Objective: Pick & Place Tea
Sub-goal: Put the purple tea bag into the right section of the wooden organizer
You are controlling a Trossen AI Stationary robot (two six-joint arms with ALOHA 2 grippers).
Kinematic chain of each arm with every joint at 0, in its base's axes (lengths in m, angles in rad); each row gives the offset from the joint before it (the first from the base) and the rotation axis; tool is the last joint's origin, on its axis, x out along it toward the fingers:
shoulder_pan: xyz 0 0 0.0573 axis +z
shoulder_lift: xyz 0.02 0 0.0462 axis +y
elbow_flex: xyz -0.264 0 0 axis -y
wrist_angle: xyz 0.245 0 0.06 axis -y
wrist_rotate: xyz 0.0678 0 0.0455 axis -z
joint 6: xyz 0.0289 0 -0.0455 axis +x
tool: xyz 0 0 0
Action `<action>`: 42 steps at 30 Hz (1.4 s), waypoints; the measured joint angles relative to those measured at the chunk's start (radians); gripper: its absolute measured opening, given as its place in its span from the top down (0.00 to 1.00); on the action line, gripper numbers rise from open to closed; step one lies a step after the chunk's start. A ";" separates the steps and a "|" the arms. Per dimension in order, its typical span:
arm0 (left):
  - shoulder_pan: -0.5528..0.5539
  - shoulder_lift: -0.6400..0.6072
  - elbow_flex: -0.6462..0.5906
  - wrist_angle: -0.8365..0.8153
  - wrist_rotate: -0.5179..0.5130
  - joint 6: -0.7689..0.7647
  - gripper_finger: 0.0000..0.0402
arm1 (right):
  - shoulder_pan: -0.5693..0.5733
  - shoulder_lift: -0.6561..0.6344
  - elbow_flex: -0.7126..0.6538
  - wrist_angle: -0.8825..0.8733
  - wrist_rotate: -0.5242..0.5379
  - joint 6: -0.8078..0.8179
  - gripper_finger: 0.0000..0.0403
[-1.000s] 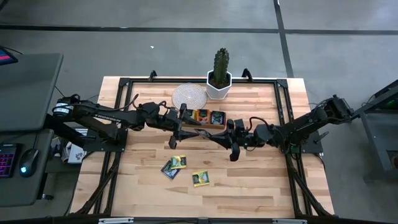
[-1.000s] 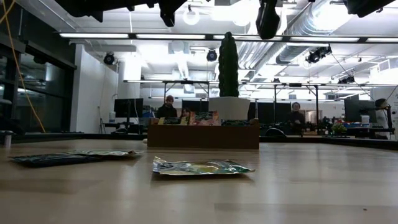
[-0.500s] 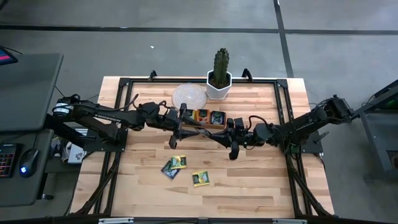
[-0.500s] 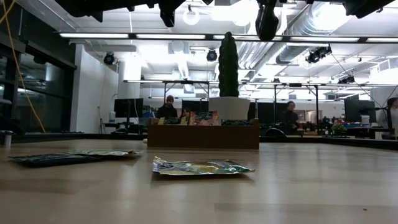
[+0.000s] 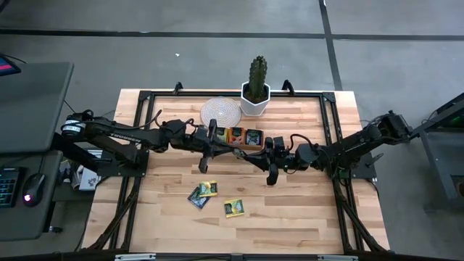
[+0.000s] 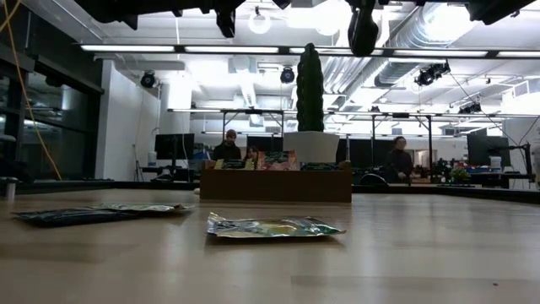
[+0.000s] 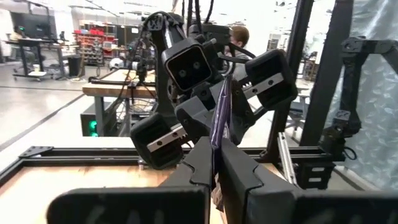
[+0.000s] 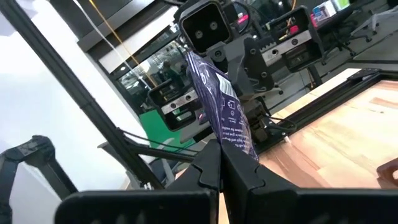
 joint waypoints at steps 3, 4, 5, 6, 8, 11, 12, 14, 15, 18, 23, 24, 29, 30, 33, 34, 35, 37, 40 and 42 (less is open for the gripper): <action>0.000 0.000 0.000 0.009 -0.026 0.002 0.99 | 0.001 0.000 0.000 0.001 0.024 -0.006 0.99; 0.000 0.000 0.000 0.015 -0.028 0.009 0.99 | 0.001 0.000 0.000 0.003 0.029 -0.013 0.98; 0.000 0.000 0.000 0.019 -0.030 0.016 0.99 | 0.001 0.000 0.000 0.007 0.029 -0.021 0.97; 0.000 0.000 0.000 0.022 -0.033 0.021 0.99 | 0.001 0.000 0.000 0.012 0.030 -0.028 0.96; 0.000 0.000 0.000 0.024 -0.038 0.023 0.99 | 0.001 -0.001 0.000 0.026 0.030 -0.045 0.93; 0.000 0.000 0.000 0.028 -0.049 0.023 1.00 | 0.001 -0.001 0.000 0.045 0.032 -0.074 0.86; 0.000 0.000 0.000 0.028 -0.056 0.023 1.00 | 0.001 -0.005 0.000 0.044 0.031 -0.081 0.84; 0.000 0.000 0.000 0.042 -0.068 0.023 1.00 | 0.001 -0.008 0.000 0.046 0.030 -0.086 0.79; 0.000 0.000 0.000 0.056 -0.075 0.024 1.00 | 0.001 -0.012 0.000 0.046 0.031 -0.087 0.77; 0.000 0.000 0.000 0.124 -0.100 0.043 1.00 | 0.001 -0.021 0.000 0.043 0.033 -0.110 0.71; 0.000 0.000 0.000 0.267 -0.127 0.076 1.00 | 0.002 -0.020 0.000 0.031 0.075 -0.131 0.66; 0.000 0.000 0.000 0.289 -0.131 0.076 1.00 | 0.002 -0.020 0.000 0.033 0.090 -0.146 0.66; 0.000 0.001 0.000 0.339 -0.169 0.068 1.00 | -0.001 -0.020 0.002 0.148 0.160 -0.261 0.65; 0.000 0.010 0.000 0.361 -0.176 0.063 1.00 | -0.003 -0.020 0.006 0.158 0.169 -0.287 0.65; 0.000 0.072 0.000 0.524 -0.178 0.040 1.00 | -0.014 -0.019 0.029 0.146 0.174 -0.332 0.65; 0.000 0.089 -0.001 0.583 -0.178 0.026 1.00 | -0.020 -0.016 0.042 0.136 0.172 -0.339 0.65; 0.000 0.105 0.000 0.641 -0.178 0.013 1.00 | -0.026 -0.011 0.058 0.132 0.167 -0.346 0.65; 0.000 0.142 0.002 0.726 -0.178 -0.015 1.00 | -0.036 -0.001 0.087 0.126 0.156 -0.374 0.65; 0.000 0.209 0.000 0.825 -0.181 -0.059 1.00 | -0.047 0.024 0.135 0.124 0.152 -0.429 0.65; 0.000 0.253 0.015 0.894 -0.192 -0.080 1.00 | -0.050 0.036 0.160 0.119 0.152 -0.459 0.65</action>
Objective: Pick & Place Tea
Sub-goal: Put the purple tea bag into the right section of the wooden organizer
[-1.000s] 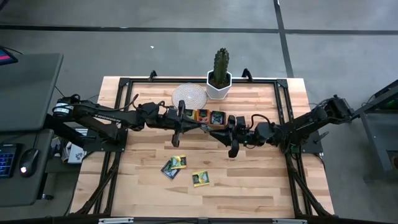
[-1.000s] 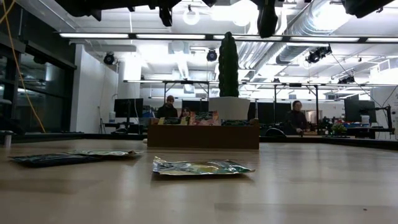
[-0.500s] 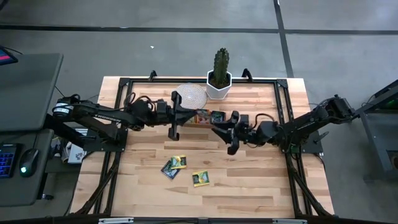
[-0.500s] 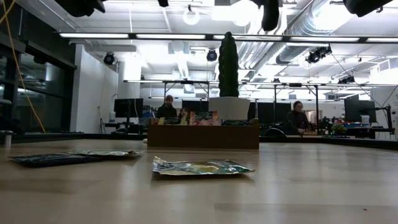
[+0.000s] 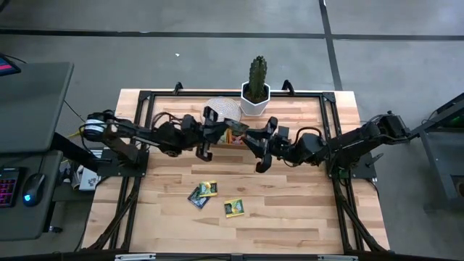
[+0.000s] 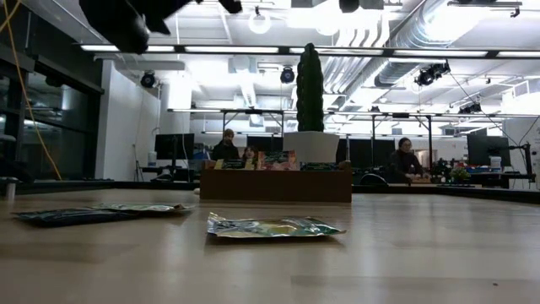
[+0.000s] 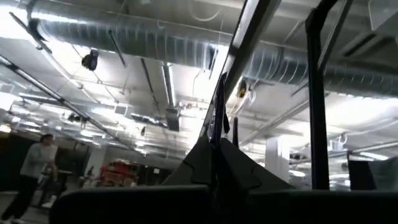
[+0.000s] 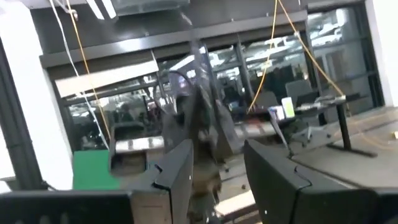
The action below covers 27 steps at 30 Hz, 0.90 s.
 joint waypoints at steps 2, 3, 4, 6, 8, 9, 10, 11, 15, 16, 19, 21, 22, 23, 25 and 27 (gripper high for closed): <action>0.000 0.013 0.004 -0.007 -0.004 -0.020 1.00 | -0.006 0.011 0.020 0.001 -0.002 -0.013 0.65; 0.000 0.014 0.006 -0.005 -0.004 -0.023 1.00 | -0.009 0.012 0.026 -0.006 -0.006 -0.014 0.65; 0.000 0.010 0.015 -0.001 -0.005 -0.029 1.00 | -0.012 0.012 0.031 -0.013 -0.013 -0.014 0.65; 0.000 0.021 0.032 0.002 -0.004 -0.030 1.00 | -0.016 0.012 0.035 -0.020 -0.022 -0.014 0.65; 0.000 0.035 0.040 -0.003 0.008 -0.031 1.00 | -0.017 0.012 0.034 -0.018 -0.022 -0.013 0.65; 0.000 0.036 0.047 -0.003 0.020 -0.031 1.00 | -0.017 0.012 0.034 -0.018 -0.022 -0.013 0.65; 0.000 0.033 0.061 0.000 0.029 -0.030 1.00 | -0.017 0.012 0.034 -0.017 -0.022 -0.009 0.65; 0.000 0.026 0.067 0.002 0.036 -0.030 1.00 | -0.017 0.012 0.034 -0.014 -0.022 -0.005 0.65; 0.000 0.033 0.070 -0.007 0.044 -0.030 1.00 | -0.016 0.012 0.034 0.002 -0.026 -0.004 0.65; 0.000 0.033 0.070 -0.007 0.044 -0.030 1.00 | -0.016 0.012 0.034 0.006 -0.030 -0.002 0.65; 0.000 0.028 0.071 -0.006 0.044 -0.030 1.00 | -0.017 0.012 0.034 0.024 -0.045 0.008 0.65; 0.000 0.029 0.071 -0.018 0.044 -0.030 1.00 | -0.016 0.012 0.034 0.033 -0.048 0.009 0.65; 0.000 0.029 0.071 -0.018 0.044 -0.030 1.00 | -0.016 0.012 0.034 0.035 -0.048 0.008 0.65; 0.000 0.029 0.071 -0.016 0.044 -0.030 1.00 | -0.016 0.012 0.034 0.039 -0.048 0.008 0.65; 0.000 0.029 0.071 -0.018 0.044 -0.030 1.00 | -0.016 0.012 0.034 0.041 -0.049 0.008 0.65; 0.000 0.029 0.071 -0.020 0.044 -0.030 1.00 | -0.016 0.012 0.034 0.043 -0.048 0.008 0.65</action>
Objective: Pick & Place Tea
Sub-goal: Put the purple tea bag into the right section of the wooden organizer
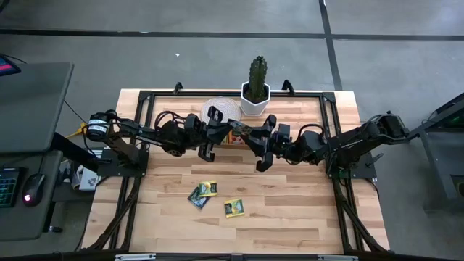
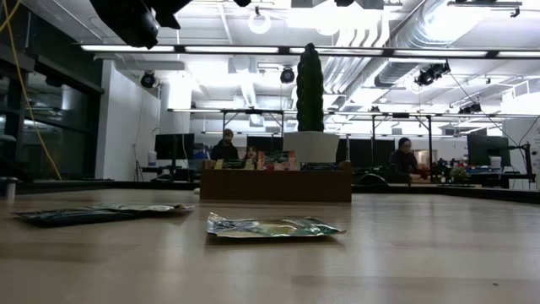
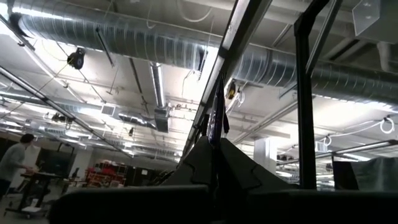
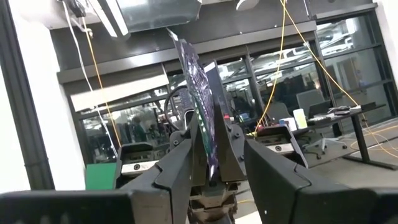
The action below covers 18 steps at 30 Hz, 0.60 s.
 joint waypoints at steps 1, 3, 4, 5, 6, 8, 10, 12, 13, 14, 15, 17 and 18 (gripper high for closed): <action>0.000 0.000 0.000 -0.001 0.000 0.000 1.00 | 0.000 0.000 0.000 0.002 0.000 0.001 0.66; 0.000 0.000 0.000 -0.010 0.000 0.000 1.00 | 0.000 0.000 0.000 0.004 0.000 0.004 0.67; 0.000 0.000 0.000 -0.017 0.000 -0.001 1.00 | 0.000 0.000 0.000 0.007 0.000 0.004 0.68; 0.000 0.000 0.000 -0.023 0.000 -0.001 1.00 | 0.000 0.000 0.000 0.011 0.000 0.004 0.69; 0.000 0.000 0.000 -0.027 0.000 -0.001 1.00 | 0.000 0.000 0.000 0.013 0.000 0.005 0.71; 0.000 0.000 0.000 -0.029 0.000 -0.002 1.00 | 0.000 0.000 0.000 0.021 0.000 0.004 0.75; 0.000 0.000 0.000 -0.028 0.000 -0.002 1.00 | 0.000 0.000 0.000 0.027 -0.001 0.004 0.79; 0.000 0.000 0.000 -0.029 -0.001 -0.002 1.00 | 0.000 0.000 0.000 0.028 -0.001 0.001 0.84; 0.000 0.000 0.000 -0.029 -0.001 -0.002 1.00 | 0.000 0.000 0.000 0.027 -0.001 0.000 0.87; 0.000 0.000 0.000 -0.029 -0.002 -0.002 1.00 | 0.000 0.000 0.000 0.027 -0.001 0.000 0.90; 0.000 0.000 0.000 -0.029 -0.003 -0.002 1.00 | 0.000 0.000 0.000 0.027 -0.001 0.000 0.93; 0.000 0.000 0.000 -0.029 -0.003 -0.002 1.00 | 0.000 -0.001 0.000 0.022 -0.001 -0.004 0.98; 0.000 0.000 -0.001 -0.029 -0.004 -0.002 1.00 | 0.000 -0.001 0.000 0.022 -0.001 -0.009 0.99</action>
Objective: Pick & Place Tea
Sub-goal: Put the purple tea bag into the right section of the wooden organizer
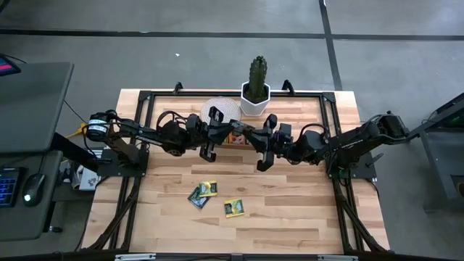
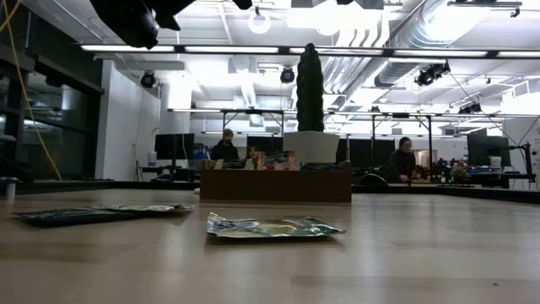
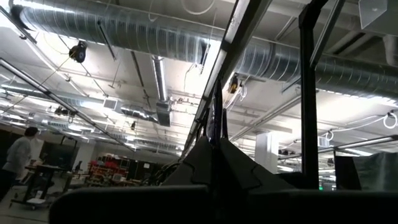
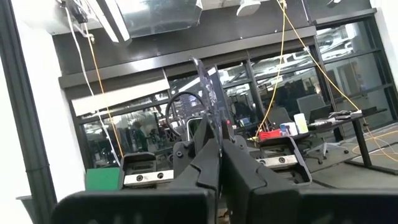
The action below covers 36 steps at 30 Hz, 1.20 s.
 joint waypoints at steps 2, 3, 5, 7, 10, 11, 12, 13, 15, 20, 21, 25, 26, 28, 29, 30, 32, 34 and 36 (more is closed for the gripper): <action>0.000 0.000 0.000 0.000 0.000 0.000 0.99 | 0.000 0.000 0.000 -0.001 0.001 0.000 0.98; 0.000 0.000 0.000 0.000 0.000 0.000 0.99 | 0.000 0.000 0.000 -0.001 0.005 0.004 0.99; 0.000 0.000 0.000 0.000 0.000 0.001 0.97 | 0.000 0.000 0.000 -0.003 0.007 0.002 0.99; 0.000 0.000 0.000 0.000 0.000 0.002 0.94 | 0.000 0.000 0.000 -0.004 0.015 0.009 0.99; 0.000 0.000 0.000 0.000 0.000 0.016 0.89 | 0.000 -0.001 0.000 -0.015 0.024 0.015 1.00; 0.000 0.000 0.000 0.000 0.001 0.030 0.88 | 0.001 -0.002 0.000 -0.027 0.033 0.019 1.00; 0.001 0.000 0.000 0.000 0.004 0.039 0.86 | 0.003 -0.005 0.000 -0.046 0.040 0.025 1.00; 0.001 0.000 0.000 0.000 0.007 0.048 0.84 | 0.003 -0.011 0.000 -0.076 0.050 0.036 1.00; 0.012 -0.005 0.000 -0.001 0.037 0.057 0.81 | 0.004 -0.025 -0.001 -0.141 0.058 0.063 1.00; 0.059 -0.017 0.000 0.003 0.195 -0.006 0.77 | 0.004 -0.087 -0.001 -0.365 0.065 0.152 1.00; 0.071 -0.016 0.000 -0.002 0.235 -0.025 0.77 | 0.004 -0.105 -0.001 -0.423 0.056 0.178 1.00; 0.110 -0.016 0.000 -0.014 0.348 -0.124 0.77 | -0.008 -0.190 -0.001 -0.671 -0.012 0.281 1.00; 0.117 -0.016 0.000 -0.036 0.370 -0.144 0.77 | -0.015 -0.209 -0.001 -0.726 -0.036 0.306 1.00; 0.121 -0.016 0.000 -0.107 0.402 -0.158 0.76 | -0.034 -0.251 -0.001 -0.836 -0.089 0.347 1.00; 0.121 -0.016 0.000 -0.155 0.410 -0.158 0.76 | -0.044 -0.269 -0.001 -0.883 -0.115 0.362 1.00; 0.121 -0.016 0.000 -0.207 0.419 -0.153 0.76 | -0.058 -0.288 0.000 -0.933 -0.140 0.380 1.00; 0.119 -0.016 0.000 -0.296 0.431 -0.147 0.76 | -0.087 -0.311 0.024 -1.070 -0.183 0.398 1.00; 0.119 -0.016 0.000 -0.354 0.449 -0.145 0.76 | -0.128 -0.312 0.066 -1.211 -0.240 0.404 1.00; 0.119 -0.016 0.000 -0.394 0.453 -0.145 0.76 | -0.171 -0.296 0.110 -1.331 -0.308 0.392 1.00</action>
